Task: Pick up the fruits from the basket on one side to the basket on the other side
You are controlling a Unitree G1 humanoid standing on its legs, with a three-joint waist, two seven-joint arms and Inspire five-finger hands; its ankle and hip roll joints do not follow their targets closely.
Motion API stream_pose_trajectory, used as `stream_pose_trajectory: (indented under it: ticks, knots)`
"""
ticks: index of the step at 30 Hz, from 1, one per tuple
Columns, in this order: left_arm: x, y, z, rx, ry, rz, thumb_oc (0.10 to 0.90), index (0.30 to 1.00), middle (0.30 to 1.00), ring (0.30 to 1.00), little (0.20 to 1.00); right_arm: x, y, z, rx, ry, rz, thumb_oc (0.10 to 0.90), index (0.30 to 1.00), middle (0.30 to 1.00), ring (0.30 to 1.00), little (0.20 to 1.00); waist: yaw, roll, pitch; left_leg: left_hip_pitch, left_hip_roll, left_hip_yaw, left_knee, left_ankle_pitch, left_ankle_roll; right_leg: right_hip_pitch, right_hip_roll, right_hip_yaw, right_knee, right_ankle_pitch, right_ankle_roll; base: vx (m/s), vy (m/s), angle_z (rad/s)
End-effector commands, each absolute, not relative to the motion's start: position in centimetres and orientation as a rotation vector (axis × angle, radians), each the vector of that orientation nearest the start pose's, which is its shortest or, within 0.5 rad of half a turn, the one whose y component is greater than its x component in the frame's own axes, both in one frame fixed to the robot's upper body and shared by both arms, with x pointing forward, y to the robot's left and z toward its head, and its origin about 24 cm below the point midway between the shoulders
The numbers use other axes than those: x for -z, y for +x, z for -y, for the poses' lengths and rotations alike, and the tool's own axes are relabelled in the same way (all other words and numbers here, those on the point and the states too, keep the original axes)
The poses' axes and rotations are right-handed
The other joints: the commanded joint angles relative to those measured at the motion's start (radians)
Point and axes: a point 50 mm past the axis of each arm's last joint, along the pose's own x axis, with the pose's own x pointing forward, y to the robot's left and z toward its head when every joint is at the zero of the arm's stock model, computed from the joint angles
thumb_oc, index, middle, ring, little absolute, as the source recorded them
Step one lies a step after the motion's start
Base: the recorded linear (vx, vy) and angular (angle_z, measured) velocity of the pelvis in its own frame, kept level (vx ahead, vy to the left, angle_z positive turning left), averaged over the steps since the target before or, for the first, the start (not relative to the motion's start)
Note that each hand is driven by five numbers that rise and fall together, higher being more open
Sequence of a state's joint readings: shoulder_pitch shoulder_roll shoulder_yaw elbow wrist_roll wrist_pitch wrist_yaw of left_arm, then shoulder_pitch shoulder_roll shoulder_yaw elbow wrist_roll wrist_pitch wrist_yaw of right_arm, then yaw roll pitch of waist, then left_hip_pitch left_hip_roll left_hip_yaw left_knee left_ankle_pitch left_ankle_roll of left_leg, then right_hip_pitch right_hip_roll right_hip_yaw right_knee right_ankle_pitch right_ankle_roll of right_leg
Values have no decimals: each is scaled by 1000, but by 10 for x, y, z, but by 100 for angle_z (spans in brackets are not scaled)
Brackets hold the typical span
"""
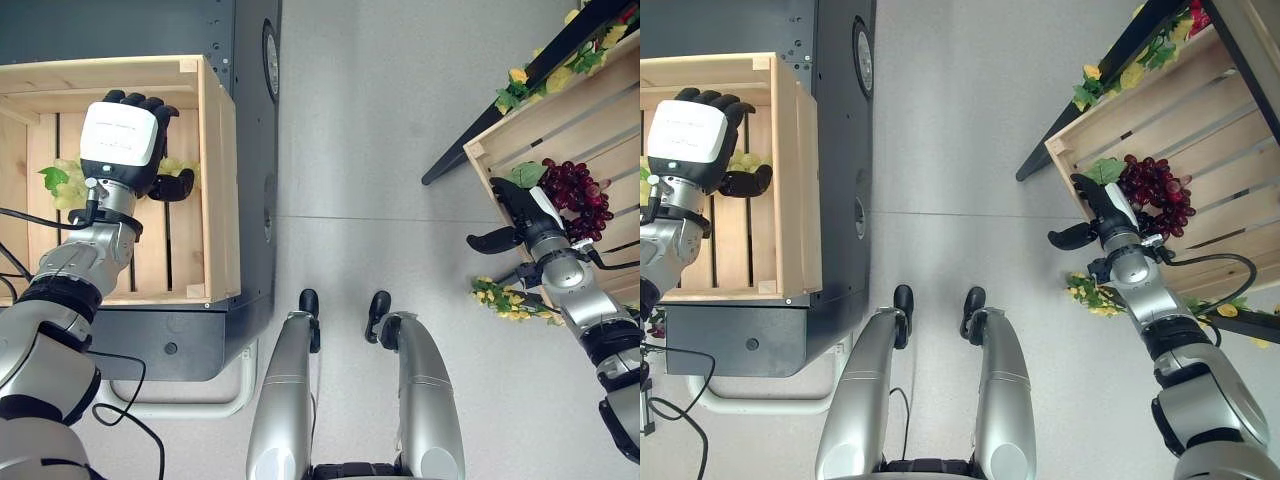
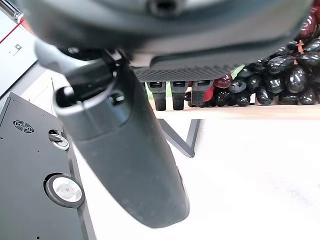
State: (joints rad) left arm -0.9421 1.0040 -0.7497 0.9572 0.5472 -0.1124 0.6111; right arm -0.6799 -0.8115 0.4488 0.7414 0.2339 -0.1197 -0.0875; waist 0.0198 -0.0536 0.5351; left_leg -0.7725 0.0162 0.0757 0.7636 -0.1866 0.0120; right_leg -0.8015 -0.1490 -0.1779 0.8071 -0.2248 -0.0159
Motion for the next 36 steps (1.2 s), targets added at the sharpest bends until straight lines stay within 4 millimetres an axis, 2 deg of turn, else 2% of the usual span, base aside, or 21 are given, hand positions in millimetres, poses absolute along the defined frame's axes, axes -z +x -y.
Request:
stream_pose_trajectory:
  ticks: [1,10,18,27,36]
  knots:
    - [-247,342,-358,-621,1896,281,800,900,900,900,900,-181,351,301,99,-804,163,800,900,900,900,900,-9,68,-15,86,-16,76,-86,-10,18,97,20,-31,-47,17,0,0,0,0]
    - [-255,333,-377,-710,1962,188,800,900,900,900,900,-177,348,307,101,-789,151,800,900,900,900,900,-6,65,-15,86,-11,78,-99,-5,18,94,18,-38,-52,17,1,-6,-3,2]
    - [-258,319,-391,-827,1957,244,800,900,900,900,900,-172,347,307,104,-778,145,800,900,900,900,900,0,62,-15,89,-11,74,-105,-3,15,100,18,-43,-63,18,0,-10,-7,4]
    - [-255,320,-390,-827,1950,251,800,900,900,900,900,-173,350,306,93,-769,130,800,900,900,900,900,7,66,-15,87,-12,71,-102,-6,16,97,13,-48,-52,11,-4,0,0,0]
    - [-261,329,-379,-784,1980,273,800,900,900,900,900,-171,351,303,82,-748,122,800,900,900,900,900,10,50,-15,75,-12,69,-104,-2,22,83,14,-53,-46,16,-2,0,3,1]
